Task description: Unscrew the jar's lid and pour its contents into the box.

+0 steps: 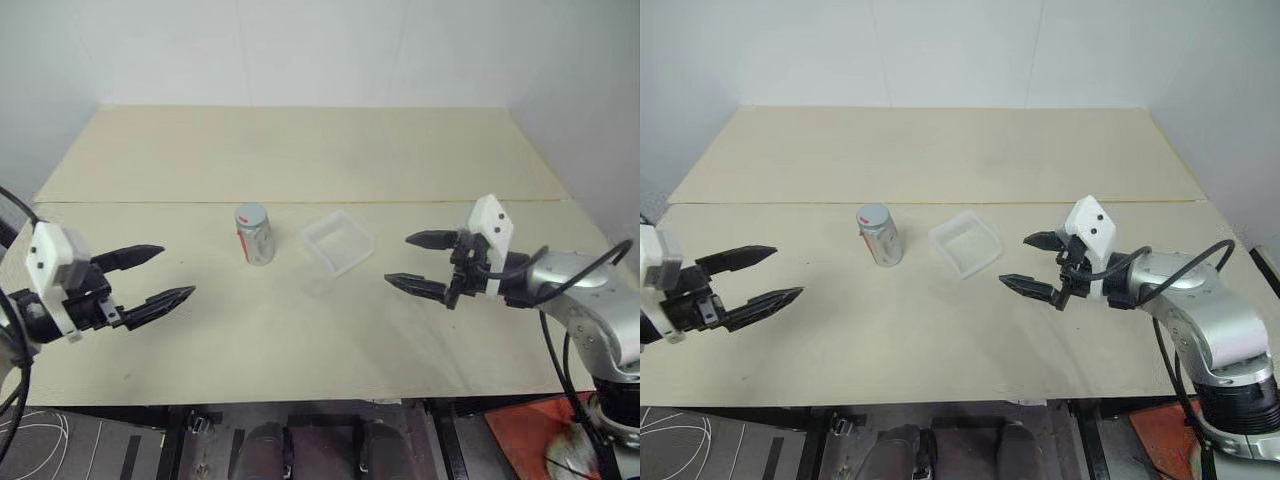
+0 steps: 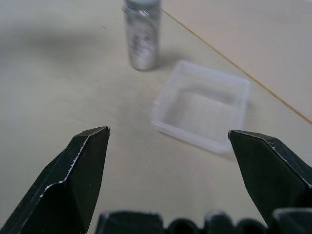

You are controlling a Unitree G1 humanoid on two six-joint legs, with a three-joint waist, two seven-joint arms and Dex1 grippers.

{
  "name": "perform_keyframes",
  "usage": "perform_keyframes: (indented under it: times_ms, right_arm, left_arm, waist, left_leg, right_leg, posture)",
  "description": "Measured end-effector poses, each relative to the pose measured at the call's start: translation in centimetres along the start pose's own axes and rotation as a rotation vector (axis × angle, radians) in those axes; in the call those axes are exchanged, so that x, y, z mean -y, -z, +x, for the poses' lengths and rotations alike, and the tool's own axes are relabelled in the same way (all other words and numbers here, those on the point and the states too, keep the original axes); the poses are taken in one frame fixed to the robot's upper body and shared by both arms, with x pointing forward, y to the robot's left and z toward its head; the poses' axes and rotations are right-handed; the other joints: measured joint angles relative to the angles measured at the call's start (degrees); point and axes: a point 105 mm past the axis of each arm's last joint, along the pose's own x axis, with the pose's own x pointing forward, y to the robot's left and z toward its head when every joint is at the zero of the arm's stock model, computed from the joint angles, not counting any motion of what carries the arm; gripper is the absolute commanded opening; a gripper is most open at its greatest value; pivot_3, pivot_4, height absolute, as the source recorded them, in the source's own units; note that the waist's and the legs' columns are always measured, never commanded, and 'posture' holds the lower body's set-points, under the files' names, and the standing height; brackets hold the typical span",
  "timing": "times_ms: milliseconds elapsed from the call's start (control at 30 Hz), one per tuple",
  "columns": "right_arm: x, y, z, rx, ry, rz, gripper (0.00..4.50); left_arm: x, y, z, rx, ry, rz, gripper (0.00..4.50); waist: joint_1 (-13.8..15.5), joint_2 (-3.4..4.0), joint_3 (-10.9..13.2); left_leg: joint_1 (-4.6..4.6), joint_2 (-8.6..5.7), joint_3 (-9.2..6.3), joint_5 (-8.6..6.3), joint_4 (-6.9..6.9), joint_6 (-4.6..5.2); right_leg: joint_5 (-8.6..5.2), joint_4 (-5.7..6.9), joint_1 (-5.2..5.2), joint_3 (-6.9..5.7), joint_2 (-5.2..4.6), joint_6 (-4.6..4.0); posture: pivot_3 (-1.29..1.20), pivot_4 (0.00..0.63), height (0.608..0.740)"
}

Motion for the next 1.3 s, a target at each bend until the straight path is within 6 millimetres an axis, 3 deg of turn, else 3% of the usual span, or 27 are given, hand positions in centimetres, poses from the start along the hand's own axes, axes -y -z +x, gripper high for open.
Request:
perform_keyframes:
  times_ms: [133, 267, 367, 700, 833, 1000, 1100, 1300]
  right_arm:
    - [-0.1, -0.3, -0.1, 0.005, -0.014, -0.006, 4.50]
    - [0.2, -1.9, 0.1, 0.029, -0.011, -0.054, 4.50]
    - [0.1, -1.8, -0.1, 0.013, -0.022, -0.051, 4.50]
    - [0.0, -2.5, 0.1, 0.017, -0.033, -0.074, 4.50]
    - [-0.2, -2.7, 0.1, 0.021, -0.029, -0.094, 4.50]
    - [-0.4, -2.9, -0.2, 0.025, 0.003, -0.115, 4.50]
    - [-0.5, -3.3, -0.3, 0.033, 0.022, -0.134, 4.50]
    - [-0.7, -3.4, -0.2, 0.027, 0.040, -0.137, 4.50]
  left_arm:
    - [0.1, 0.0, 0.4, 0.015, 0.003, -0.003, 4.48]
    - [-0.2, 0.0, 1.4, 0.037, -0.012, -0.013, 4.48]
    - [-0.8, 1.0, 2.5, 0.022, -0.054, -0.025, 4.48]
    - [-1.6, 3.7, 9.4, 0.136, -0.118, -0.085, 4.48]
    - [-3.2, 3.8, 11.7, 0.161, -0.179, -0.025, 4.48]
    - [-3.0, 5.4, 14.8, 0.168, -0.203, 0.002, 4.48]
    - [-3.1, 6.5, 15.9, 0.155, -0.234, -0.019, 4.48]
    - [-3.5, 6.5, 17.2, 0.183, -0.280, -0.032, 4.48]
  waist:
    - [0.0, 0.00, 0.0]
    - [0.0, 0.00, 0.0]
    - [0.2, 0.00, 0.0]
    - [0.5, -0.04, 0.0]
    - [0.5, -0.05, 0.0]
    - [0.5, -0.07, 0.0]
    - [0.4, -0.07, 0.0]
    - [0.4, -0.07, 0.0]
  left_leg:
    - [0.13, 0.01, 0.01, 0.00, 0.00, -0.01]
    - [0.09, 0.00, 0.02, 0.01, -0.03, -0.02]
    - [0.08, -0.03, 0.04, 0.01, -0.06, -0.02]
    - [0.09, -0.11, 0.05, 0.02, -0.02, -0.01]
    - [0.07, -0.12, 0.03, 0.01, -0.01, 0.02]
    - [0.02, -0.10, 0.05, -0.04, 0.01, 0.09]
    - [0.03, -0.09, 0.03, -0.03, 0.04, 0.09]
    - [0.02, -0.07, 0.00, -0.04, 0.05, 0.10]
  right_leg:
    - [-0.01, 0.00, 0.08, 0.01, 0.00, -0.02]
    - [0.00, 0.03, 0.04, 0.03, 0.03, -0.04]
    - [0.01, 0.01, 0.04, 0.02, 0.02, -0.04]
    - [0.05, 0.02, 0.11, -0.01, 0.05, -0.08]
    - [0.06, -0.02, 0.13, -0.02, 0.04, -0.06]
    - [0.07, -0.04, 0.13, -0.02, -0.01, -0.04]
    - [0.08, -0.02, 0.12, -0.03, 0.00, -0.03]
    - [0.08, -0.01, 0.12, -0.04, -0.02, -0.02]
  posture:
    - [0.00, 0.150, 0.740]
    - [0.00, 0.150, 0.740]
    - [0.00, 0.150, 0.740]
    - [0.00, 0.150, 0.740]
    - [0.00, 0.150, 0.740]
    - [0.00, 0.150, 0.740]
    - [0.00, 0.150, 0.740]
    - [0.00, 0.150, 0.740]
